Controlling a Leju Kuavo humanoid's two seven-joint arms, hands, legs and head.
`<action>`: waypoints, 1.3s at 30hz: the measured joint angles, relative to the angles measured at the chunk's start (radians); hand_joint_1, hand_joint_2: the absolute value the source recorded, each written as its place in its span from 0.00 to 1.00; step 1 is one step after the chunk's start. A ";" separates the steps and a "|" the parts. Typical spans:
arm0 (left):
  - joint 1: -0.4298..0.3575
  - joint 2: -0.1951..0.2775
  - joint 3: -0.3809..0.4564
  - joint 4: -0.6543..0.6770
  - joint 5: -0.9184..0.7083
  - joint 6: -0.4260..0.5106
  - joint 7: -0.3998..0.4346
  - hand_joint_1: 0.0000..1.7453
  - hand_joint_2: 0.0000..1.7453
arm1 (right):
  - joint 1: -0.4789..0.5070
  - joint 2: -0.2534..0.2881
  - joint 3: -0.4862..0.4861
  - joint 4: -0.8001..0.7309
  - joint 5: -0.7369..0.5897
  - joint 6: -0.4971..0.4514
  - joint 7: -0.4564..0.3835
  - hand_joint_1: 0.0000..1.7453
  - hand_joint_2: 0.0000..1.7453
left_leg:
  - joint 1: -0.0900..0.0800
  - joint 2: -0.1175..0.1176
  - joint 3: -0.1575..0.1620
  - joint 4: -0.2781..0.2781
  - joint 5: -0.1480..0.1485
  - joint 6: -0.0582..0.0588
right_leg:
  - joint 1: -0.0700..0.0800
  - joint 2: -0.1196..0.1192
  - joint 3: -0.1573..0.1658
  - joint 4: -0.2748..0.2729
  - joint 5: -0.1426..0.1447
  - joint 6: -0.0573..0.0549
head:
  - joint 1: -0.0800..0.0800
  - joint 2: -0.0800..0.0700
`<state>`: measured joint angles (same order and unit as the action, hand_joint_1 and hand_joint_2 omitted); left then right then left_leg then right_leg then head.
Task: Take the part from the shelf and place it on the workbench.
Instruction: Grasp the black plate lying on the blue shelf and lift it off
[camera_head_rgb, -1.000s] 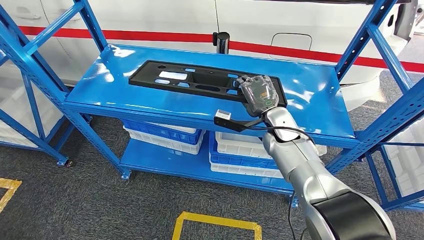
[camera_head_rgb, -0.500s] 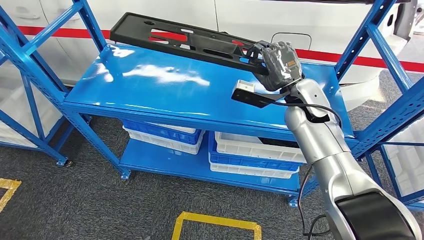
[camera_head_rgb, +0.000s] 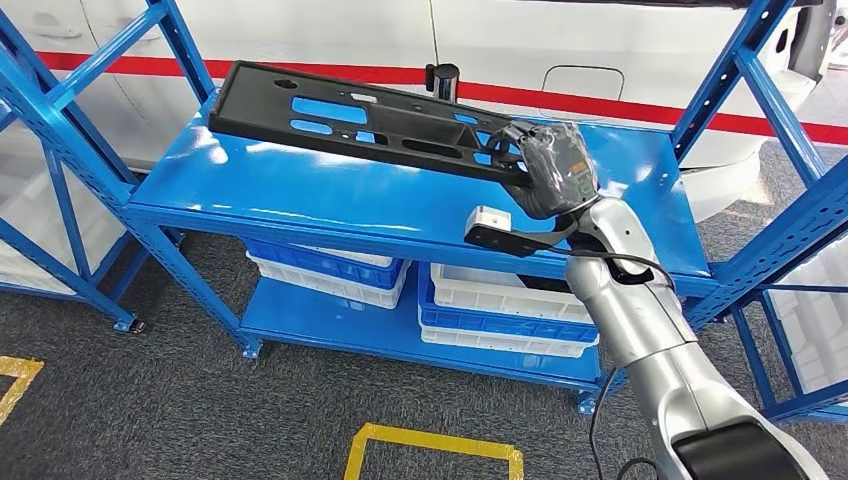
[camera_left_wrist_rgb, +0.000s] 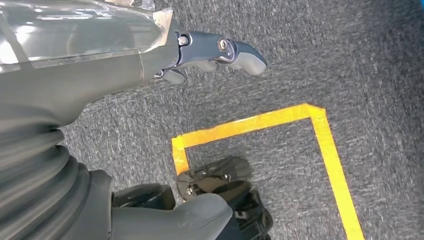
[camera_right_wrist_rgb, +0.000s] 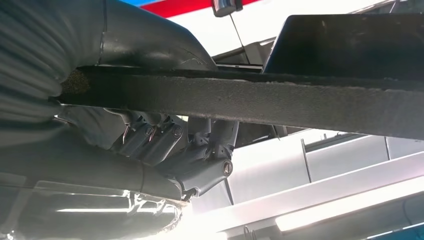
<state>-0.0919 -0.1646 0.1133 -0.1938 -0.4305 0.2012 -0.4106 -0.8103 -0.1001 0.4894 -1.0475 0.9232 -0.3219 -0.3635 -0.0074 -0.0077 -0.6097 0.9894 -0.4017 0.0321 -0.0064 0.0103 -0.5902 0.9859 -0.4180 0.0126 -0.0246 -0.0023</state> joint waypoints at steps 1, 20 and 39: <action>0.000 0.000 0.000 0.000 -0.004 -0.005 0.001 0.00 1.00 | 0.007 -0.004 0.000 -0.007 -0.002 0.000 0.000 0.99 1.00 | 0.000 0.000 0.000 0.000 0.000 0.000 | 0.000 0.000 0.000 0.000 0.000 0.000 | 0.000 0.000; -0.011 0.003 0.000 0.000 -0.020 -0.047 0.022 0.00 1.00 | 0.052 -0.035 -0.013 -0.037 -0.014 -0.005 -0.006 0.99 1.00 | 0.008 0.006 0.020 -0.028 0.016 0.032 | -0.003 -0.004 -0.062 0.136 -0.073 0.005 | 0.002 0.000; -0.013 0.004 0.003 0.000 -0.031 -0.050 0.027 0.00 1.00 | 0.020 -0.020 -0.033 0.022 -0.047 -0.004 -0.051 0.99 1.00 | 0.024 0.005 -0.117 0.312 -0.175 -0.034 | -0.023 -0.009 -0.059 0.042 0.021 -0.008 | 0.000 0.000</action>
<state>-0.1046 -0.1602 0.1166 -0.1939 -0.4618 0.1516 -0.3838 -0.7901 -0.1203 0.4562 -1.0255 0.8760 -0.3260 -0.4144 0.0170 -0.0029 -0.7269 1.3014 -0.5771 -0.0015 -0.0298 0.0015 -0.6490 1.0279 -0.3967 0.0044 -0.0244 -0.0023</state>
